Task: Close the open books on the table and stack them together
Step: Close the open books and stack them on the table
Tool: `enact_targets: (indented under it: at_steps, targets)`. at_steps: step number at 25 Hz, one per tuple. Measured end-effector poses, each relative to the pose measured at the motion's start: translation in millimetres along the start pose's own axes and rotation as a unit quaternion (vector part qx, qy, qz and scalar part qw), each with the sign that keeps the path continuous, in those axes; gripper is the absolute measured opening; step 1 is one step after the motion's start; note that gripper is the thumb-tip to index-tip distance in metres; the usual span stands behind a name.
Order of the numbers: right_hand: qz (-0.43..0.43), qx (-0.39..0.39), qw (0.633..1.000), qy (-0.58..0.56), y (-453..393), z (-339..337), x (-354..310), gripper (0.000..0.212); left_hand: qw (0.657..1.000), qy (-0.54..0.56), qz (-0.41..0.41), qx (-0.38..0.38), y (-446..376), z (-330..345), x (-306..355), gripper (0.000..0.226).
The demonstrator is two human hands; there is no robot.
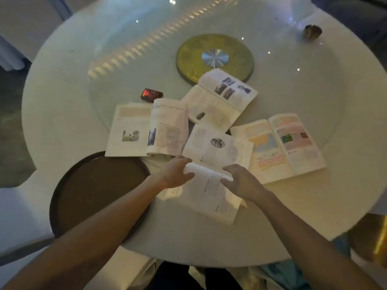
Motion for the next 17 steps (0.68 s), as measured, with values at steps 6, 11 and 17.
enact_targets:
  at_steps: [6, 11, 17]
  targets:
    - [0.136, 0.178, 0.953, -0.204, 17, 57, 15, 0.059, 0.987, 0.119, -0.079, 0.07, 10, 34, -28, 0.07]
    - [0.261, 0.19, 0.815, -0.481, 33, 90, 29, 0.049, 0.967, 0.225, -0.087, 0.078, 14, 36, -39, 0.057]
    - [0.274, 0.169, 0.782, -0.534, 55, 93, 45, 0.02, 0.94, 0.296, -0.156, 0.067, 18, 35, -61, 0.025]
Point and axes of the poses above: each hand's wrist, its own y-axis away from the middle knuckle, its own z-axis out of the palm, x = y × z, the point moved 2 cm from there along -y, towards the middle knuckle, and after that the axes turned 2 degrees about z, right-handed, at the moved point
